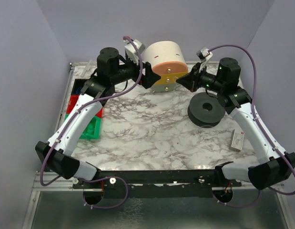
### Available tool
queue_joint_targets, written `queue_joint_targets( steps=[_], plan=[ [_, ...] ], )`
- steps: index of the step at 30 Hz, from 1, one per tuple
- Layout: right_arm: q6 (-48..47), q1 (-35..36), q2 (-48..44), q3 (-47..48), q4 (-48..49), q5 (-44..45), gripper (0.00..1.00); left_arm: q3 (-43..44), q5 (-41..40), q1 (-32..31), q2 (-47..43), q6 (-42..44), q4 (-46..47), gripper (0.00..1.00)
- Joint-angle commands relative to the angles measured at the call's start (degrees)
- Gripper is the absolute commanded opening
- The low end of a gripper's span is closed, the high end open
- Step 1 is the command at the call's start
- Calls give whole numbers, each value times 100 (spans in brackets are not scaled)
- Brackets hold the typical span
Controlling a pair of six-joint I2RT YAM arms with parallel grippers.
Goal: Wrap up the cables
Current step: Adjust the cable at the center of the board.
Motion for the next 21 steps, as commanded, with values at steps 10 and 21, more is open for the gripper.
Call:
queue_joint_targets(
  steps=[10,21],
  plan=[
    [1299,13,428,377,257,-527,1,332,-51,-1522,894,1243,-826,99],
    [1534,17,365,214,417,-710,1,489,-910,-1778,1148,1370,-800,85]
  ],
)
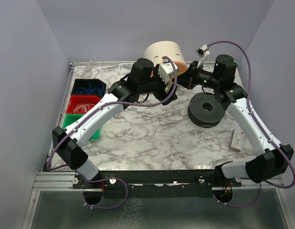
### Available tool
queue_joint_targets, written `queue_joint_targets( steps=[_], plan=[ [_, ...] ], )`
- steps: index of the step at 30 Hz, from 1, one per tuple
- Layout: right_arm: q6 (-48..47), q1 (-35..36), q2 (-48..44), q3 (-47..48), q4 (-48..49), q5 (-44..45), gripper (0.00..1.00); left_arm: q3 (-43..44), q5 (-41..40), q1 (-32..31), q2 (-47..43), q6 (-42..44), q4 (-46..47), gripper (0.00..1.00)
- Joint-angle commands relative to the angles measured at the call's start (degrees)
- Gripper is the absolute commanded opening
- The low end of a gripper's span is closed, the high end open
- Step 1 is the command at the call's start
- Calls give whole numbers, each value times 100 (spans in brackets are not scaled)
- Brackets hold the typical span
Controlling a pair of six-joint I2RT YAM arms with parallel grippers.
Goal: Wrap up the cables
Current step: Adjust the cable at the center of the board.
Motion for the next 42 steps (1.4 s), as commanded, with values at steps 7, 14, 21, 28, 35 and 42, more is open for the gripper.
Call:
queue_joint_targets(
  steps=[7,14,21,28,35,42],
  plan=[
    [342,13,-118,-69,231,-504,1,239,-527,-100,225,170,21,76],
    [483,10,-125,-101,301,-522,1,380,-161,-186,403,187,-84,40],
    [52,2,-228,40,-86,931,1,365,-98,-231,339,336,-320,0],
    [-466,-415,-56,114,-383,3333,1,292,785,253,-146,207,-445,0],
    [-572,-645,-99,-149,-149,3881,1,59,885,797,-644,56,-409,0],
    [-709,-770,-204,-239,-180,4237,1,-107,285,1268,-995,-348,-117,0]
  ],
)
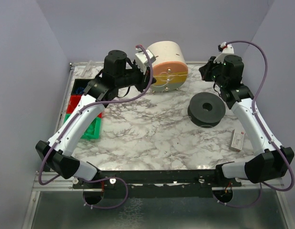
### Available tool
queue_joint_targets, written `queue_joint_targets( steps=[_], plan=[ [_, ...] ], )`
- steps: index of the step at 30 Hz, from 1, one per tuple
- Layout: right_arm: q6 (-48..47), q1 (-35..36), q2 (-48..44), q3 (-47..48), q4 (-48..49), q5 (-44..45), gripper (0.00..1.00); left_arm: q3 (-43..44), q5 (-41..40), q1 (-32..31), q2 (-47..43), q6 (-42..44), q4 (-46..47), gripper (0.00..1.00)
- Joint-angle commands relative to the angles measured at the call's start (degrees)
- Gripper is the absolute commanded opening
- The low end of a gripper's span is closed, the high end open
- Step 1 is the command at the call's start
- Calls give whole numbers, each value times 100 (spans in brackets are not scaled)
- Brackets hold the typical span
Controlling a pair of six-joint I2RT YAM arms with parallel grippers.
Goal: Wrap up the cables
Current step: Adjust the cable at the center of the board.
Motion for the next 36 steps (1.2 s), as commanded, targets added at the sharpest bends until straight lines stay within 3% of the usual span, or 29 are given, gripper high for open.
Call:
queue_joint_targets(
  steps=[1,11,15,16,17,21,23,30,36],
  plan=[
    [-224,-132,-152,-124,-2,629,1,-118,-418,296,-262,-317,194,0],
    [-602,-227,-524,-264,132,1077,1,-337,-1192,598,-525,-403,212,0],
    [-1075,-235,-593,-254,345,965,1,-456,-880,630,-529,-342,69,0],
    [-1254,-231,-562,-176,275,630,4,-501,-692,630,-529,-368,49,0],
    [-1446,-227,-486,-56,83,149,15,-547,-505,630,-517,-459,46,0],
    [-2093,-228,-316,282,-827,-2254,84,-645,353,630,-395,-920,85,0],
    [-2387,-220,-332,298,-1170,-3177,99,-696,599,630,-305,-1128,167,0],
    [-2919,-106,-874,-249,-1185,-5289,99,-905,607,771,-167,-1795,623,0],
    [-2910,887,-1210,-581,-806,-5440,97,-974,618,1069,-8,-2353,903,0]
  ],
)
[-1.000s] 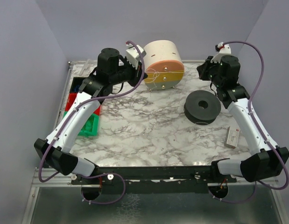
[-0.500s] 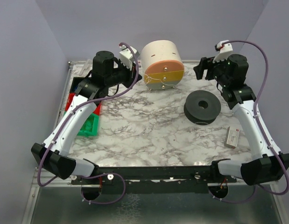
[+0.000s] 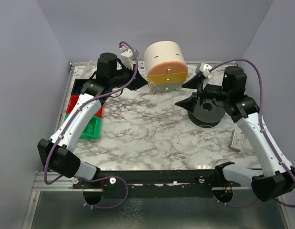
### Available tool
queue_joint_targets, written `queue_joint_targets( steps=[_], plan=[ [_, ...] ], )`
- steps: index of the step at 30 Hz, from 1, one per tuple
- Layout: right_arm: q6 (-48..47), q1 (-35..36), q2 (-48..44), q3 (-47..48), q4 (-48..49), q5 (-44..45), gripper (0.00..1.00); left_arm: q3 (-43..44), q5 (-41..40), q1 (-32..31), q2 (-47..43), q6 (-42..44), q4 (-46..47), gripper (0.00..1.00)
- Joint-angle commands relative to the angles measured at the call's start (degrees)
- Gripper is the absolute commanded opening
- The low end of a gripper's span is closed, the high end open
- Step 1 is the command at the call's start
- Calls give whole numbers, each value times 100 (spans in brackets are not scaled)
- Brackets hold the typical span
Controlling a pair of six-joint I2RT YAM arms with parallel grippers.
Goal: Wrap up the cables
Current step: Adjust the cable at the center of the board.
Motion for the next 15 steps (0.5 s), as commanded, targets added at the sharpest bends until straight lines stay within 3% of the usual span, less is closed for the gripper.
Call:
queue_joint_targets(
  steps=[1,7,15],
  plan=[
    [-167,787,-248,-305,340,-502,97,-121,196,242,92,-710,477,0],
    [372,1268,339,-588,1703,692,96,-561,626,441,94,-1443,1195,0],
    [143,1972,1278,-49,1783,2035,94,-1342,999,676,-86,-2530,2288,0]
  ],
)
